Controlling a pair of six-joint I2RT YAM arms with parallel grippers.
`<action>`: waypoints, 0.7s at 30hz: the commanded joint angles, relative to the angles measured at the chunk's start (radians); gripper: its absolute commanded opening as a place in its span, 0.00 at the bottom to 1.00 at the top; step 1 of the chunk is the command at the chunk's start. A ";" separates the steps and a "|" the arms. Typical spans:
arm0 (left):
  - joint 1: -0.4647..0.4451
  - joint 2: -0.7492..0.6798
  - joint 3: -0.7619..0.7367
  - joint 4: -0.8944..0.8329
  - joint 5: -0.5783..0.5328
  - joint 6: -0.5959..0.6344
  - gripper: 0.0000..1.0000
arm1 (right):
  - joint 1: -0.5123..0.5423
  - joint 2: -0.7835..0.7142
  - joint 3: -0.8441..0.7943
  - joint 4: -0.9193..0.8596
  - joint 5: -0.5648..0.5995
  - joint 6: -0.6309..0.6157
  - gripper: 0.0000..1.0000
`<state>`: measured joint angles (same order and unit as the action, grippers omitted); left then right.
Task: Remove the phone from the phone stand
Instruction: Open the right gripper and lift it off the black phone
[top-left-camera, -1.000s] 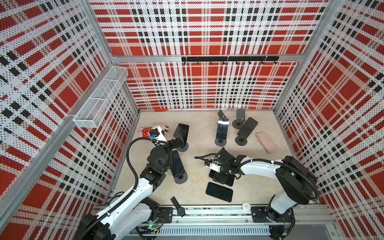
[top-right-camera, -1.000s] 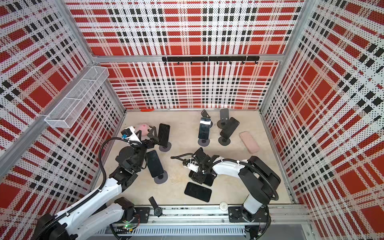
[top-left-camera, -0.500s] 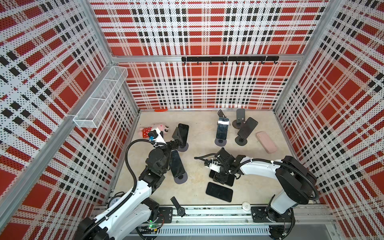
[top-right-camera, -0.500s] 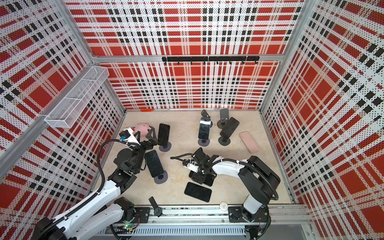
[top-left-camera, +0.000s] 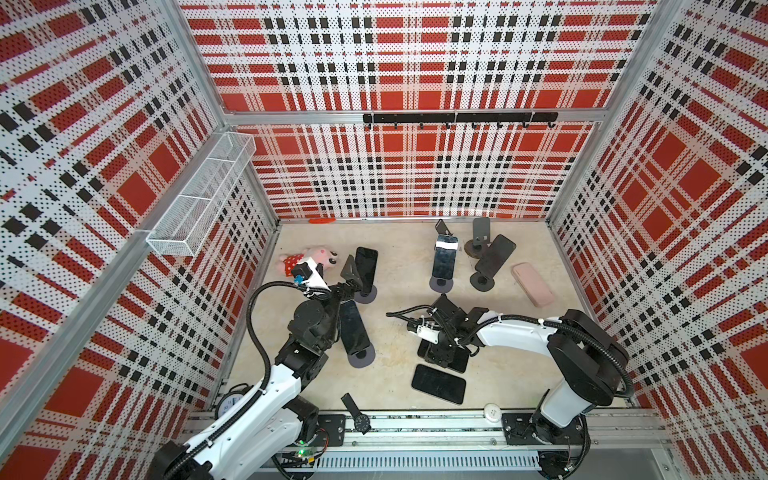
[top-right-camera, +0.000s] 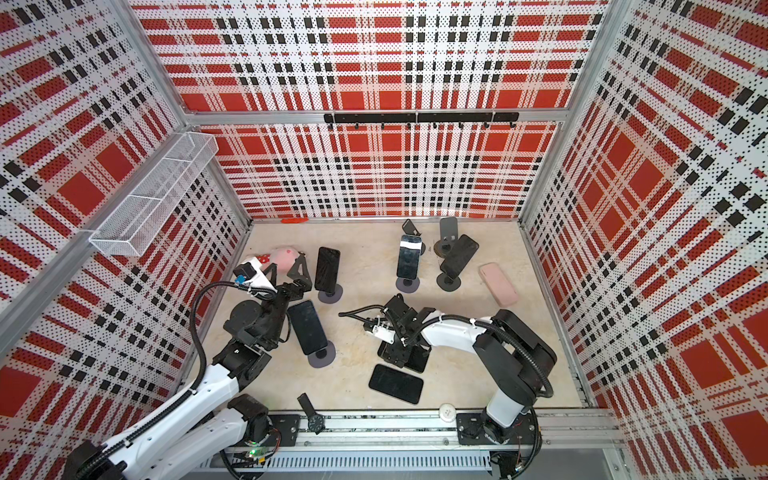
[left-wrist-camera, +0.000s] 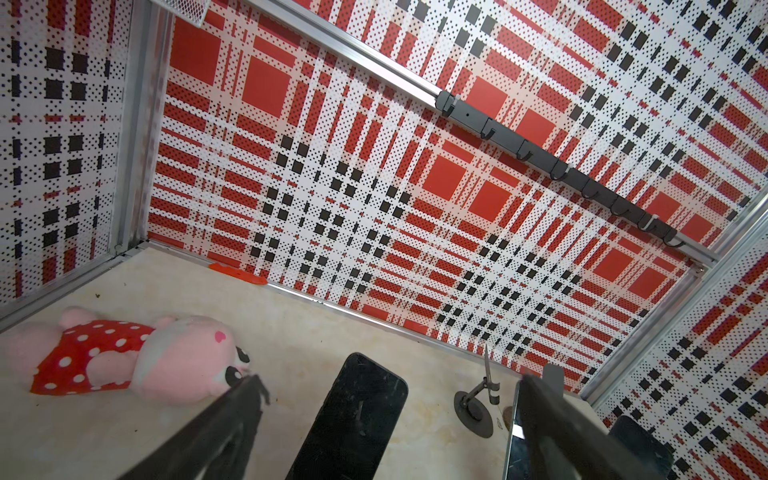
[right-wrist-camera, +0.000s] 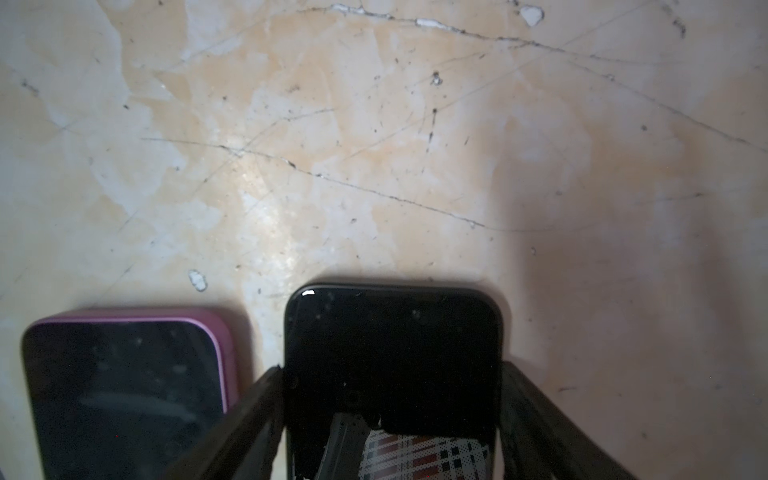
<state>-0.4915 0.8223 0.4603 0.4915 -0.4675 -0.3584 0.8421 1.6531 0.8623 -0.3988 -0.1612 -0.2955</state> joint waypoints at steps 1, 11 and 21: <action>0.004 -0.014 -0.003 0.007 -0.017 0.002 0.98 | 0.009 0.025 -0.005 -0.078 -0.034 -0.010 0.80; 0.019 -0.091 0.014 -0.027 -0.209 0.092 0.98 | 0.009 -0.027 0.017 -0.088 -0.052 0.010 0.84; 0.099 -0.090 -0.016 -0.050 -0.195 -0.006 0.98 | 0.008 -0.149 0.078 -0.083 -0.012 0.015 0.88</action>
<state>-0.4026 0.7231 0.4526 0.4606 -0.6453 -0.3431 0.8425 1.5696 0.8989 -0.4820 -0.1810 -0.2718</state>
